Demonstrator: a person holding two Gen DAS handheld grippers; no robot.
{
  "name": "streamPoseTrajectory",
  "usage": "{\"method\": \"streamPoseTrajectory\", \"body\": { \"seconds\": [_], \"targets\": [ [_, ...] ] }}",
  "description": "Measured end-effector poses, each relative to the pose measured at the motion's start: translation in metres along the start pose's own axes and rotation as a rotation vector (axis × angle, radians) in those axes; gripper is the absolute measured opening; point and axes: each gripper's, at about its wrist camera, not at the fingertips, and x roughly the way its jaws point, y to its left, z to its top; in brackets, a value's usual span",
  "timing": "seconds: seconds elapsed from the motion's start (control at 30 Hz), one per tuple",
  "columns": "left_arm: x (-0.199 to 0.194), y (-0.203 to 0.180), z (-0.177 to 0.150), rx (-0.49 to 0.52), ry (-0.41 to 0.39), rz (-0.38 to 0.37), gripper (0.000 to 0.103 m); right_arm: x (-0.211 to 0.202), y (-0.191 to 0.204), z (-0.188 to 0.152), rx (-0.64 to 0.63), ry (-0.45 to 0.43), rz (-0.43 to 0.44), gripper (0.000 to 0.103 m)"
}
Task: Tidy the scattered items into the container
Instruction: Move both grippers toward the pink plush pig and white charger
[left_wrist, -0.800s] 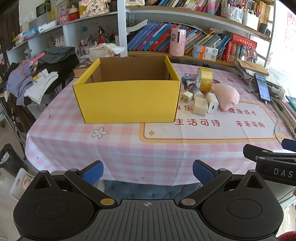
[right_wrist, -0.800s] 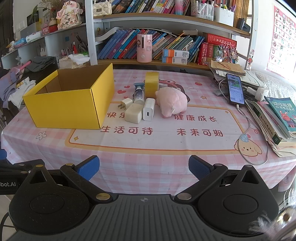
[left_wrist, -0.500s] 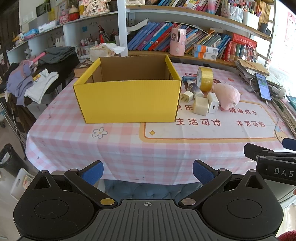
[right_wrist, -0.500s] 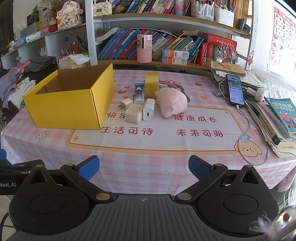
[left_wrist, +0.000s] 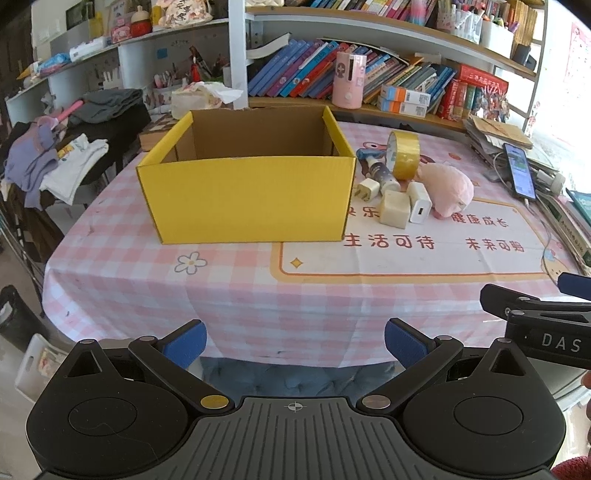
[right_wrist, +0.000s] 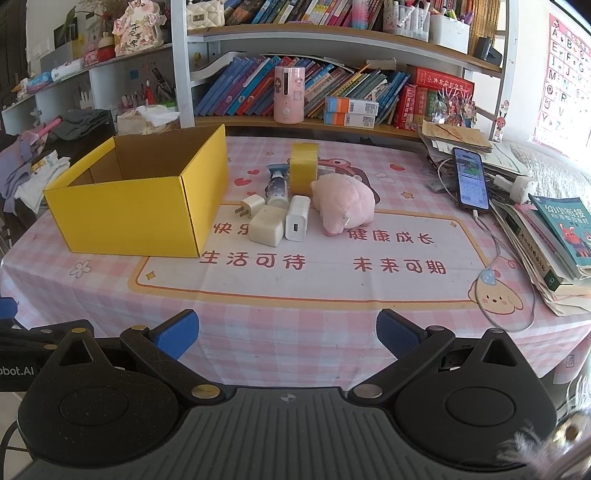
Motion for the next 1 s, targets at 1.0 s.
{"method": "streamPoseTrajectory", "body": {
  "seconds": [1.0],
  "targets": [
    [0.041, -0.048, 0.045, 0.059, -0.026, -0.083, 0.103, 0.043, -0.053, 0.032, 0.019, 0.004, -0.035, 0.103]
  ]
}}
